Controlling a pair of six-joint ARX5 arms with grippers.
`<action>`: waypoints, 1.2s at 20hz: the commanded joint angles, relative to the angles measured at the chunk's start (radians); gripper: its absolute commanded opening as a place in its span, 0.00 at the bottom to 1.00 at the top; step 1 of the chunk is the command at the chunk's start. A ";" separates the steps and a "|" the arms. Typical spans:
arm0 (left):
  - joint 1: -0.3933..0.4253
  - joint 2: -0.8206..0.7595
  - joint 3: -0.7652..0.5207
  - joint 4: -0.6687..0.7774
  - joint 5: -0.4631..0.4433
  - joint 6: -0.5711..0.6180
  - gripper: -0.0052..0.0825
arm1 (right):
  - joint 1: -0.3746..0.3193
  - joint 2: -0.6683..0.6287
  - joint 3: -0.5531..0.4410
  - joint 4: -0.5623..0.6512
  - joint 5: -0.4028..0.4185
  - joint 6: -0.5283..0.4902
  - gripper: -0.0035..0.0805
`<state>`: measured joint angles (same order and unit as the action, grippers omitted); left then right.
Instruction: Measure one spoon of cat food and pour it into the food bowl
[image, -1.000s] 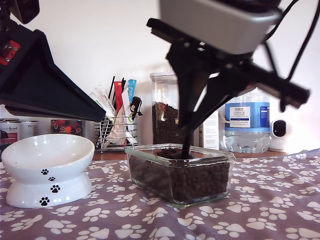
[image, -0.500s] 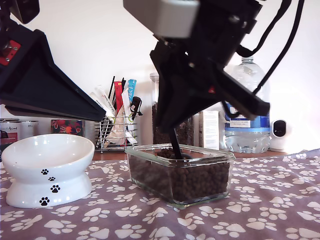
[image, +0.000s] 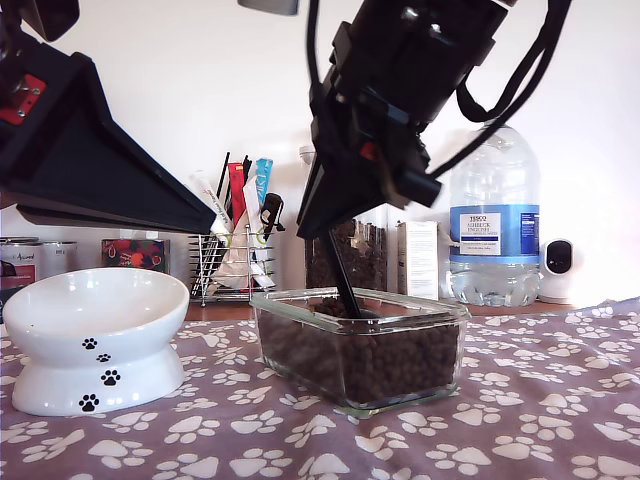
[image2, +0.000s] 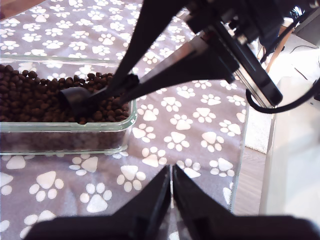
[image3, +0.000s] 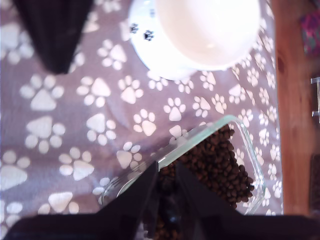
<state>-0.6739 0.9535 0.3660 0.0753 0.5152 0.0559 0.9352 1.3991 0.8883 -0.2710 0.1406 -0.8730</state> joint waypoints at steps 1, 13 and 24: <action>-0.003 0.008 -0.016 0.007 0.000 0.005 0.04 | -0.021 0.032 -0.022 -0.026 -0.011 0.074 0.03; -0.003 0.008 -0.016 0.001 -0.007 0.005 0.04 | -0.128 0.032 -0.022 -0.245 0.002 0.249 0.03; -0.003 0.008 -0.016 0.001 -0.007 0.005 0.04 | -0.186 0.032 -0.023 -0.411 -0.038 0.302 0.03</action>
<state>-0.6739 0.9535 0.3660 0.0719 0.5060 0.0563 0.7288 1.4040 0.9081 -0.6403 0.1329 -0.5678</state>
